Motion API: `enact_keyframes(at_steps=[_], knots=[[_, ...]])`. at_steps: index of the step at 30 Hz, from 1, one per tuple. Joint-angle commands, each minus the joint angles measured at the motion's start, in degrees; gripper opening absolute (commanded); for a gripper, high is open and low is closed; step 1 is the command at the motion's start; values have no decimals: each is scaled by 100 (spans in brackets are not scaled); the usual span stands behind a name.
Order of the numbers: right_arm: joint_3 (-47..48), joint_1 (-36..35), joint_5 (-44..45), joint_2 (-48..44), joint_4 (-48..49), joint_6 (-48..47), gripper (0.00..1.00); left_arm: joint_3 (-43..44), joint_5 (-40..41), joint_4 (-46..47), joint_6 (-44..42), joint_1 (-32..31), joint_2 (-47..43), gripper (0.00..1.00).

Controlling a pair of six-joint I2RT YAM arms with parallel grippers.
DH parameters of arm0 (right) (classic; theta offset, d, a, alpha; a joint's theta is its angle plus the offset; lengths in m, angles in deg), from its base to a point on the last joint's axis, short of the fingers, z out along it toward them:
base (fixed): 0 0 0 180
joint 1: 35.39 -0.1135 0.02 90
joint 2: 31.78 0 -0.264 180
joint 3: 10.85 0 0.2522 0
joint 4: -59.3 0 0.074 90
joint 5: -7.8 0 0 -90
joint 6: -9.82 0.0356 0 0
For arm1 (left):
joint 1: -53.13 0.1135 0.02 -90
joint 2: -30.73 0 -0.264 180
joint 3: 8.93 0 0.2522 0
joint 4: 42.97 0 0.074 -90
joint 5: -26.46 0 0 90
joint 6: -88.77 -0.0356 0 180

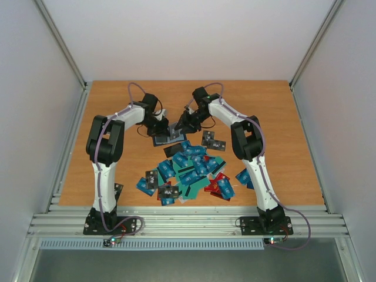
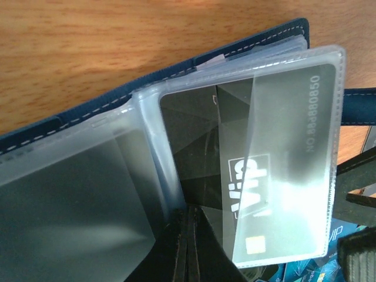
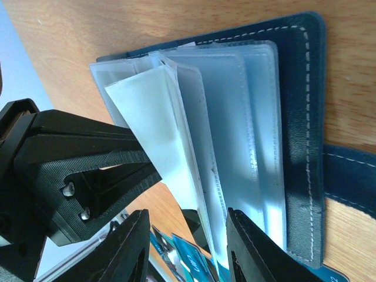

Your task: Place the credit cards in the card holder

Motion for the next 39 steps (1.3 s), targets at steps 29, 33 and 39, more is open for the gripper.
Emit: enact_keyframes(at_steps=[29, 33, 39], knots=[[1029, -395, 35, 475, -425, 33, 35, -598, 488, -258, 471, 415, -1294, 14], [1159, -480, 93, 519, -445, 90, 36, -803, 562, -355, 497, 531, -1750, 15], [1564, -665, 281, 679, -566, 236, 36, -1412, 611, -425, 506, 734, -2544, 16]])
